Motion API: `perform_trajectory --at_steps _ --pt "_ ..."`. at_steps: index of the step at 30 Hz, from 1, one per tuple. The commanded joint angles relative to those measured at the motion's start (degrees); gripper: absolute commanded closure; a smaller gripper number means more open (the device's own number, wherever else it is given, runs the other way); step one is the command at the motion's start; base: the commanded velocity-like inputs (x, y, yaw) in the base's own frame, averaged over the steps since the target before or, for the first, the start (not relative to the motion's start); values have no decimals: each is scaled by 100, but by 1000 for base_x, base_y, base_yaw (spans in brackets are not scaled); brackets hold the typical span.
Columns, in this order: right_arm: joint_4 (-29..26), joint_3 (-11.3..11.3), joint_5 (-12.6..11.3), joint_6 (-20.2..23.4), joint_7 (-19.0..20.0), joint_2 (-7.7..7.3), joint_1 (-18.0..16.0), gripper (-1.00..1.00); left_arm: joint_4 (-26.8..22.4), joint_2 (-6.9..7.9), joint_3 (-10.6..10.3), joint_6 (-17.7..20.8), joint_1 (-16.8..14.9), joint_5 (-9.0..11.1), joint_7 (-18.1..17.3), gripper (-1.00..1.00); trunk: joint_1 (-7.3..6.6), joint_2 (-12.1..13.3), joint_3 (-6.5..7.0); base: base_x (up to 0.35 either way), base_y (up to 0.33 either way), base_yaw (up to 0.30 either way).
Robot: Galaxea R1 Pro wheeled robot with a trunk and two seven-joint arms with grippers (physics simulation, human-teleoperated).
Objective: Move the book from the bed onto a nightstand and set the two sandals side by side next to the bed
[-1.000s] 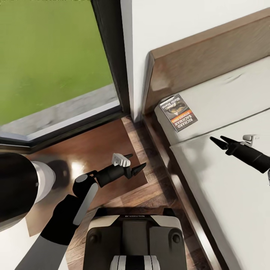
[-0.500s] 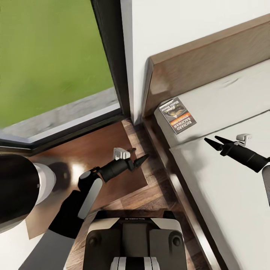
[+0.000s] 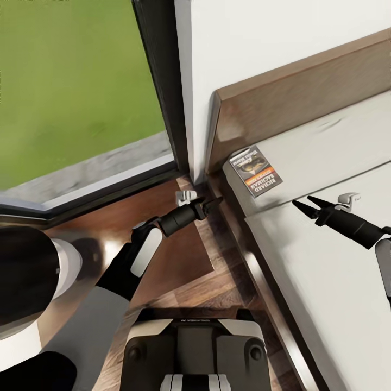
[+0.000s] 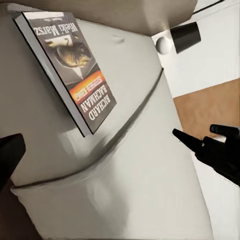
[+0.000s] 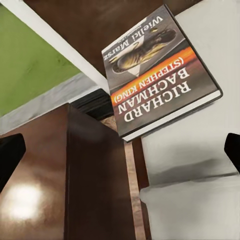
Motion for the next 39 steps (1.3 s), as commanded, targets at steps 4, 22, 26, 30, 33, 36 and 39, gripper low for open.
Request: perform_trajectory --at_steps 4,22,26,30,33,36,39 --pt "2 -3 -36 37 7 -1 -2 -100 341 -19 2 -106 -22 75 -52 -100 1 -2 27 0 0 0" --pt "10 -38 -36 27 7 -26 -2 -100 1129 30 95 -444 -132 68 -937 -100 1 -2 99 0 0 0" --pt "18 -34 -33 21 0 -23 -2 -100 1101 31 96 -531 -139 67 -943 -100 1 -2 99 0 0 0" --pt "21 -35 -28 17 -3 -18 -2 -100 1074 51 152 -651 -141 78 -949 -100 1 -2 100 0 0 -4" --pt "20 -41 -27 18 -2 -21 -2 -100 1073 58 348 -674 -141 97 -960 -100 1 -2 100 0 0 -68" --pt "20 -45 -27 18 -2 -25 -2 -100 1096 64 535 -680 -141 103 -1056 -100 1 -2 100 0 0 -100" --pt "20 -43 -27 17 -2 -22 -2 -100 1163 68 684 -661 -200 99 -1115 -100 1 -2 100 0 0 -44"
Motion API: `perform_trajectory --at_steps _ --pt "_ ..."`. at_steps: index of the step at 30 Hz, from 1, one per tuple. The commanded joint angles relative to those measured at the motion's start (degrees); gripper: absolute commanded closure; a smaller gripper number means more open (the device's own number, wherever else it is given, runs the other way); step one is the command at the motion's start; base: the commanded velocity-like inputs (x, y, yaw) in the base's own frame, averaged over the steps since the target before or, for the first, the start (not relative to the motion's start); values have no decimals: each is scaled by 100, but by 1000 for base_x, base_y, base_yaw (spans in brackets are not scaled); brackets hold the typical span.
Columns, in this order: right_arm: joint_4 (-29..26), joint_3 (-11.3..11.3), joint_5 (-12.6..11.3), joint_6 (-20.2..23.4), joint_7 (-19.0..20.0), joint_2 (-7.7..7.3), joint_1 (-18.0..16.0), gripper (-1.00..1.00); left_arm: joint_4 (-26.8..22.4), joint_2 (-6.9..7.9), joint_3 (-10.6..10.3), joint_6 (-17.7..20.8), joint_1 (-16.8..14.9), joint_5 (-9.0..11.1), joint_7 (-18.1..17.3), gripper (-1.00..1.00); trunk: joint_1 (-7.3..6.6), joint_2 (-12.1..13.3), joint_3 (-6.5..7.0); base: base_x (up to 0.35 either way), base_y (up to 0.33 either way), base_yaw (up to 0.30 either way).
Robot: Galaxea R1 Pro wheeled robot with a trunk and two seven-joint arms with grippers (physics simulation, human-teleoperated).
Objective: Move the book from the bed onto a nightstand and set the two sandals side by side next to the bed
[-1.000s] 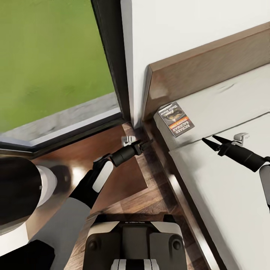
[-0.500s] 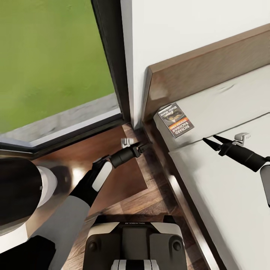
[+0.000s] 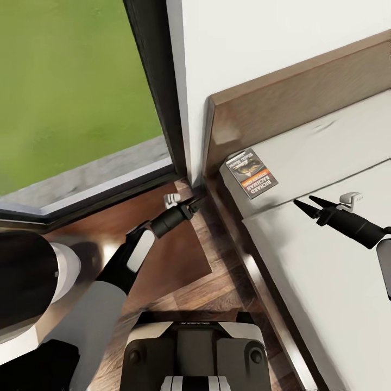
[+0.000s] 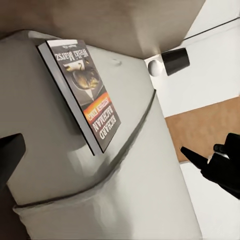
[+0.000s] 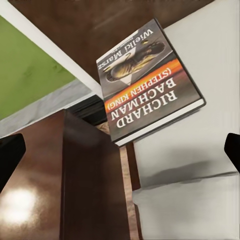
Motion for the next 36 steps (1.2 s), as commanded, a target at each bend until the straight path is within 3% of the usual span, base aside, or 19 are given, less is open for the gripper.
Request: perform_trajectory --at_steps 1,6,10,19,22,23,30,36 --pt "0 -3 -36 43 7 0 -2 -100 71 1 19 61 -49 61 -9 -100 1 -2 -2 0 0 -19" --pt "0 1 -36 44 7 3 -2 -100 1160 1 226 42 -792 60 -59 -100 1 -2 -2 0 0 -6" --pt "0 2 -36 44 7 0 -2 -100 1454 -23 254 46 -1075 85 -66 -100 1 -2 -2 0 0 0" --pt "-1 8 -36 44 7 2 -2 -100 1654 -74 257 47 -1145 151 -243 -100 1 -2 -2 0 0 0" --pt "-1 10 -36 44 7 3 -2 -100 1728 -75 257 43 -1148 176 -439 -100 1 -2 -2 0 0 0" --pt "0 9 -36 44 7 -3 -2 -100 1906 -60 259 17 -1149 186 -757 -100 1 -2 -2 0 0 0" --pt "2 -7 -32 45 7 -15 -2 -100 2028 -61 243 -692 -1139 169 -1022 -100 1 -2 -2 0 0 0" --pt "9 -30 -28 46 7 -31 -2 -100 2036 -53 240 -797 -1124 170 -1053 -100 110 -203 -92 0 0 0"
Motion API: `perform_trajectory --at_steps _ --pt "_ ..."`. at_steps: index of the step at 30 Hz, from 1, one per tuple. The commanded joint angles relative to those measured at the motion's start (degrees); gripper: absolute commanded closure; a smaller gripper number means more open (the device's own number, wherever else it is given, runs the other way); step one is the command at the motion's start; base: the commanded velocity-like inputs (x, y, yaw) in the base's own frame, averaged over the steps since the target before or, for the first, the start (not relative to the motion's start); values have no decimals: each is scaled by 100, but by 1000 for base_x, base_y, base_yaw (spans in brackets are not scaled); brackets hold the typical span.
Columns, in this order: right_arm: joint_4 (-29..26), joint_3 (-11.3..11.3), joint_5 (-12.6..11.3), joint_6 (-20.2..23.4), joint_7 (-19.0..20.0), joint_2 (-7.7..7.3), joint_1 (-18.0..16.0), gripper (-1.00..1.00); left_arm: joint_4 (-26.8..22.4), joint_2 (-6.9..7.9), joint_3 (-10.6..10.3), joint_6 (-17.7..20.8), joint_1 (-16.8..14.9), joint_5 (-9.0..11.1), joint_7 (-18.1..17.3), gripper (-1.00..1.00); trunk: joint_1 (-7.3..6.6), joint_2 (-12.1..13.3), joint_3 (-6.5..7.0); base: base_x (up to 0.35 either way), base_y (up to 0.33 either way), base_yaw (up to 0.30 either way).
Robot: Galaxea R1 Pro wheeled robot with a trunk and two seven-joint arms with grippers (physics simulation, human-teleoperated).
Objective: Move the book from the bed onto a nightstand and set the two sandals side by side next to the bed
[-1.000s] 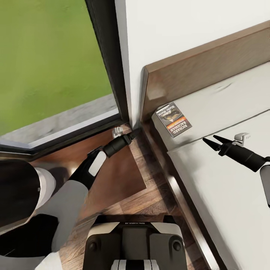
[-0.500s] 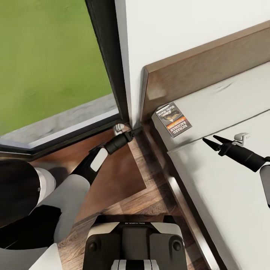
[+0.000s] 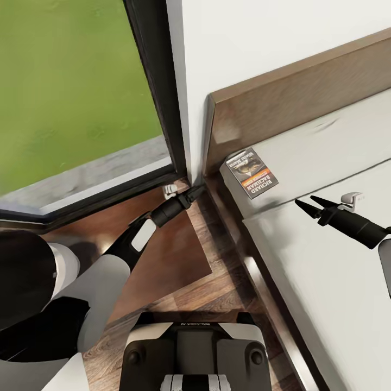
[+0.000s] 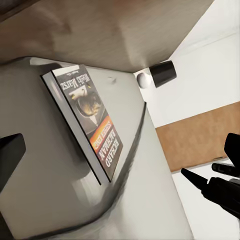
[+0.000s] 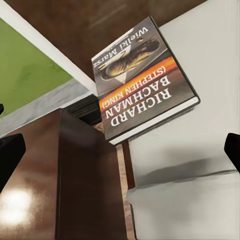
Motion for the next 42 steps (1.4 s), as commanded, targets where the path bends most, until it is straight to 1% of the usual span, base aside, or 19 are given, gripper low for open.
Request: perform_trajectory --at_steps 1,7,16,19,22,25,30,37,42 --pt "0 -3 -37 43 7 -1 -2 -100 3 4 -18 45 -2 61 -11 -100 23 -44 -21 0 0 0" --pt "1 -4 -38 47 7 -8 -2 -100 5 50 -10 33 0 87 -21 -100 155 -284 -128 0 0 0" --pt "1 1 -37 44 7 -6 -2 -100 39 79 -1 24 14 98 -43 -100 352 -645 -290 0 0 0" --pt "1 -1 -37 46 7 -10 -2 -100 90 84 7 24 16 98 -139 -100 418 -766 -344 0 0 0" --pt "1 0 -37 44 7 -9 -2 -100 184 82 91 24 21 99 -316 -100 484 -886 -398 0 0 0" --pt "3 1 -37 45 6 -7 -2 -100 244 79 201 22 24 98 -383 -100 550 -1006 -452 0 0 0" --pt "2 1 -37 43 5 -4 -2 -100 301 77 224 16 25 97 -405 -100 660 -1207 -541 0 0 0" --pt "1 1 -37 46 1 -4 -2 -100 318 15 229 22 24 74 -405 -100 814 -1488 -667 0 0 0" --pt "-4 8 -37 47 -2 -3 -2 -100 333 -80 214 24 25 64 -411 -100 923 -1688 -757 0 0 0"
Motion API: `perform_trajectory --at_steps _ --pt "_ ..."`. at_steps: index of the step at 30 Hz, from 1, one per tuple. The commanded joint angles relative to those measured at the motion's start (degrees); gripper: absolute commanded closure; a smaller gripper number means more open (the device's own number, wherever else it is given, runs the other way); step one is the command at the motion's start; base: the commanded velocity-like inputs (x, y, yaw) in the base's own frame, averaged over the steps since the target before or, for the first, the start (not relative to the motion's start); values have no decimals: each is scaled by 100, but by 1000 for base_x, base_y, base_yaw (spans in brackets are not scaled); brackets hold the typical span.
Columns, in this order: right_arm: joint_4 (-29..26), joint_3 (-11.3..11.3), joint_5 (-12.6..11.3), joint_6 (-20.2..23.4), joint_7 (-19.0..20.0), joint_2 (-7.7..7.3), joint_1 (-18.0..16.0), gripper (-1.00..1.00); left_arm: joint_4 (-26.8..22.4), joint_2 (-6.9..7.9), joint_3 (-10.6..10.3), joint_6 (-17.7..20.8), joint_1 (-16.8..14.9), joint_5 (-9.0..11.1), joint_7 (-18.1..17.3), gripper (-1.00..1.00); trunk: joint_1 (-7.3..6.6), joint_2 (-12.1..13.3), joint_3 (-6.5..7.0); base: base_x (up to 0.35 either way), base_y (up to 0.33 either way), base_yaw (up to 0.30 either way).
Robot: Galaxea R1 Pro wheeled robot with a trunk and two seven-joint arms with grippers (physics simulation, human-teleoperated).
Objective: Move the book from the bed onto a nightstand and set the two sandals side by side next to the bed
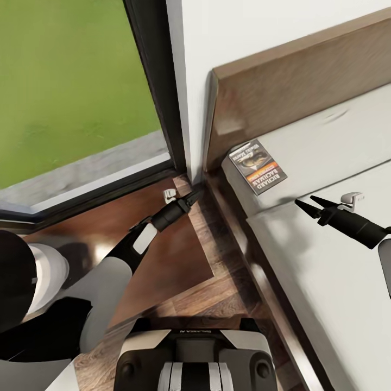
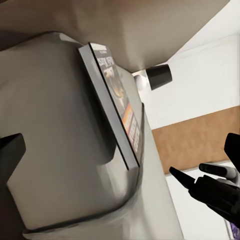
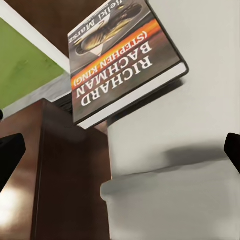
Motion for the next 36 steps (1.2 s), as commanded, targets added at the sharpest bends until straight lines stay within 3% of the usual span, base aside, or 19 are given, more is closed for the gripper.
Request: perform_trajectory --at_steps 1,4,13,31,36 --pt "-1 -3 -37 42 7 -1 -2 -100 4 -13 -30 44 -3 58 -12 -100 23 -43 -20 0 0 0" --pt "1 4 -37 42 4 -1 -2 -100 -2 -91 -55 64 -3 58 -104 -100 66 -123 -56 0 0 0" --pt "-3 7 -37 39 -2 -1 -2 -100 6 -107 -55 60 4 66 -332 -100 66 -123 -56 0 0 -14" --pt "-3 7 -37 39 -1 -1 -2 -100 6 -94 -54 61 2 59 -339 -100 66 -123 -56 0 0 -84" --pt "-17 8 -52 24 -83 -36 -20 -100 66 69 -64 75 -72 36 -277 -100 66 -123 -56 0 0 0"
